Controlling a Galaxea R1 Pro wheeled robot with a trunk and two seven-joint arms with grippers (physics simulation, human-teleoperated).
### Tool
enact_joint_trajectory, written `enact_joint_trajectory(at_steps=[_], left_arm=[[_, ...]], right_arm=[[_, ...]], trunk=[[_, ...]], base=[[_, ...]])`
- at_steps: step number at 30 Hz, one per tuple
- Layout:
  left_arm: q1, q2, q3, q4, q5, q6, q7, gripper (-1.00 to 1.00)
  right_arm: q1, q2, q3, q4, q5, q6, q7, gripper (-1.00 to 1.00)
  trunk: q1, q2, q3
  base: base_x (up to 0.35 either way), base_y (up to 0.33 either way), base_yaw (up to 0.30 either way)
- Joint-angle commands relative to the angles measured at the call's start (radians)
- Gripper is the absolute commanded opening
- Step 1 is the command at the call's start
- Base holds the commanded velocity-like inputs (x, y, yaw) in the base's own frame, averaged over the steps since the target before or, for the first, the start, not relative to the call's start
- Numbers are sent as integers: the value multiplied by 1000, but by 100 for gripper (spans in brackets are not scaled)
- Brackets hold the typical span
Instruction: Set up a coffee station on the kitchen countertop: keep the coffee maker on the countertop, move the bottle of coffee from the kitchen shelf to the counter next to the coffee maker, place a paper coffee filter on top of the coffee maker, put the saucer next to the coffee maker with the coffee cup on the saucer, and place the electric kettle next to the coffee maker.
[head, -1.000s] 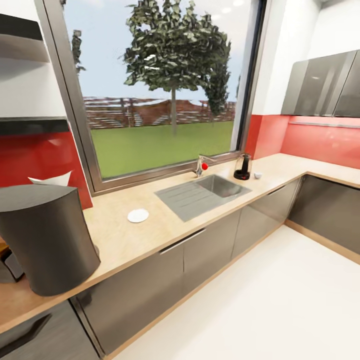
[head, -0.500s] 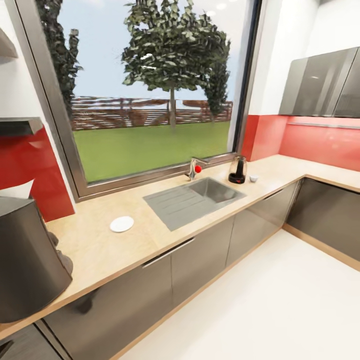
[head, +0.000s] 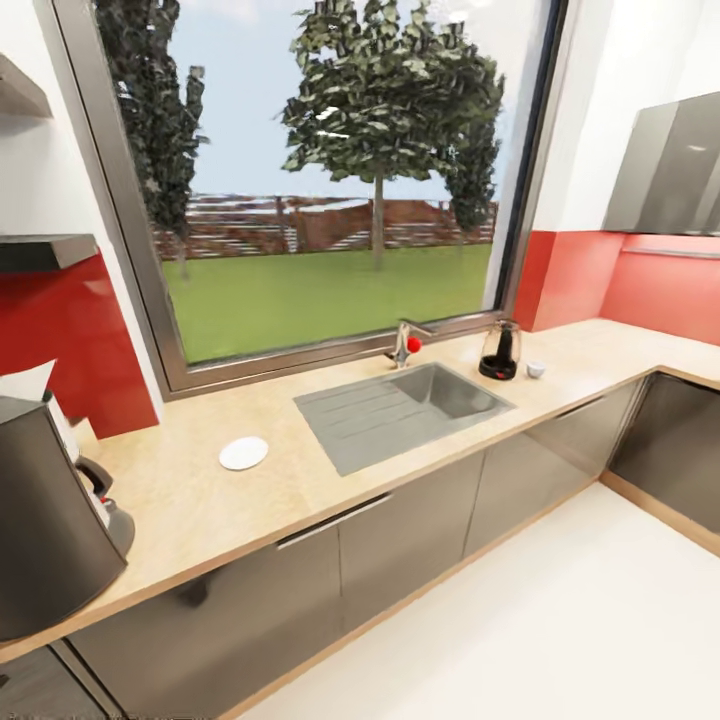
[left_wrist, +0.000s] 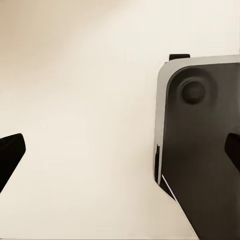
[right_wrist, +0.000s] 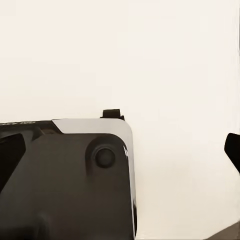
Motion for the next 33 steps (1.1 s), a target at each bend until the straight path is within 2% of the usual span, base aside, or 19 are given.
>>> enact_joint_trajectory(at_steps=[1,18,33], left_arm=[[-1,0,-9,1,10,-4,2,100],[-1,0,-6,-2,14,-5,2,100],[-1,0,-6,-6,14,-7,2,100]], right_arm=[[-1,0,-9,1,10,-3,2,100],[-1,0,-7,1,10,-3,2,100],[-1,1,-7,1,10,-3,2,100]], trunk=[[1,-2,-2],[1,-2,-3],[1,-2,-10]], base=[[106,-293,274],[106,-303,274],[8,-309,274]])
